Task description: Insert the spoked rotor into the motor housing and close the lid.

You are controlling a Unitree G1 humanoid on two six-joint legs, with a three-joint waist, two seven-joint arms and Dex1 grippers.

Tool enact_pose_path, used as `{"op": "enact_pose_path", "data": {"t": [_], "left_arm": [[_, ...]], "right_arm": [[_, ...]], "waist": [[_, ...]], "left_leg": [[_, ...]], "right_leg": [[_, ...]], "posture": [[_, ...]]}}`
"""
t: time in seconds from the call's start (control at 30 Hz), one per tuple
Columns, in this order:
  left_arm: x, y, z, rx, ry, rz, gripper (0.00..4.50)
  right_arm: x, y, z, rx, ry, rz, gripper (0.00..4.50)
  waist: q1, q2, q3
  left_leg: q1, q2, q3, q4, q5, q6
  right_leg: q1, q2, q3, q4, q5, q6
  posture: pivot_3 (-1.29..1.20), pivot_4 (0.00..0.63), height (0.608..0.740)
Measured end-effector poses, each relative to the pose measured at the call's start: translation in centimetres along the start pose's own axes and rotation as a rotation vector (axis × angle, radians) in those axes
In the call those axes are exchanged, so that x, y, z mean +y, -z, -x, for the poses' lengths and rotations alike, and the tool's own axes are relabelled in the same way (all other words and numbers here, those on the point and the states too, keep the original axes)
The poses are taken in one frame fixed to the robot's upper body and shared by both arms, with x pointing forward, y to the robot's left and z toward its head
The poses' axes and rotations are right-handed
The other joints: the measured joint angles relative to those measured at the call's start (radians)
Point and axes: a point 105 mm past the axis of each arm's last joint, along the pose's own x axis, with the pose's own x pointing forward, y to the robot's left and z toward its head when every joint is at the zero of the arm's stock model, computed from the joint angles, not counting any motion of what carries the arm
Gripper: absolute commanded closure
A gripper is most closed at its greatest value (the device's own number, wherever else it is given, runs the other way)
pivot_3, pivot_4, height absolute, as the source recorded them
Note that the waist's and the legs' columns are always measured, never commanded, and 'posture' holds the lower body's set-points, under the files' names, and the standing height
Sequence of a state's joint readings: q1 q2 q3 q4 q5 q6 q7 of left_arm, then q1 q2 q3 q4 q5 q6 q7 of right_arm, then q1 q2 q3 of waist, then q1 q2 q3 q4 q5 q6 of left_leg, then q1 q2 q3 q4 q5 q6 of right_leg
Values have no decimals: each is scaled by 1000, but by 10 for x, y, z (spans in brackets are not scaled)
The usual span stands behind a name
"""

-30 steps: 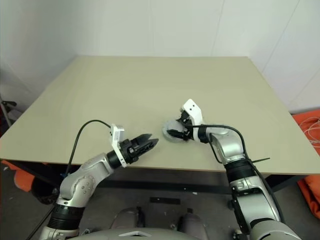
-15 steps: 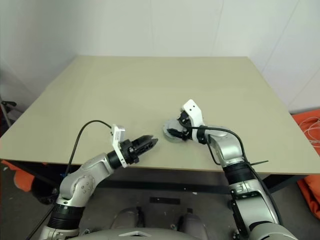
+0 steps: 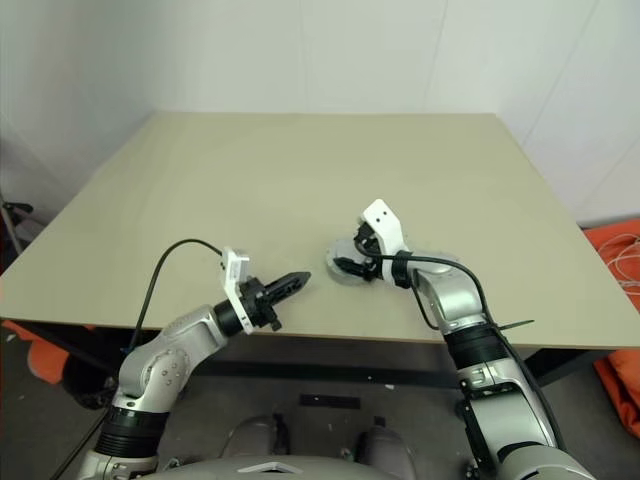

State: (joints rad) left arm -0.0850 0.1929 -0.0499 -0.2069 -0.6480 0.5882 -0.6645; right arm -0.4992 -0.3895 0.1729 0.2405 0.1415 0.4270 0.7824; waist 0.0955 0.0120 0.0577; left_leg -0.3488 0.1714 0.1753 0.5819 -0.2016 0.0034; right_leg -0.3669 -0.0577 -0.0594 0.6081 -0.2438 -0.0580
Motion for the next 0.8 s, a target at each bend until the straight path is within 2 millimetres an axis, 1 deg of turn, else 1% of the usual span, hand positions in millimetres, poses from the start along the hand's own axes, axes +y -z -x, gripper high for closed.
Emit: {"op": "enact_pose_path", "data": {"t": [0.8], "left_arm": [[0,0,0,-5,1,-4,4500]], "right_arm": [[0,-2,-6,64,14,52,1370]], "waist": [[-1,0,0]], "left_leg": [[3,0,0,0,0,-1]], "right_leg": [[2,0,0,0,0,0]], "posture": [[0,0,740]]}}
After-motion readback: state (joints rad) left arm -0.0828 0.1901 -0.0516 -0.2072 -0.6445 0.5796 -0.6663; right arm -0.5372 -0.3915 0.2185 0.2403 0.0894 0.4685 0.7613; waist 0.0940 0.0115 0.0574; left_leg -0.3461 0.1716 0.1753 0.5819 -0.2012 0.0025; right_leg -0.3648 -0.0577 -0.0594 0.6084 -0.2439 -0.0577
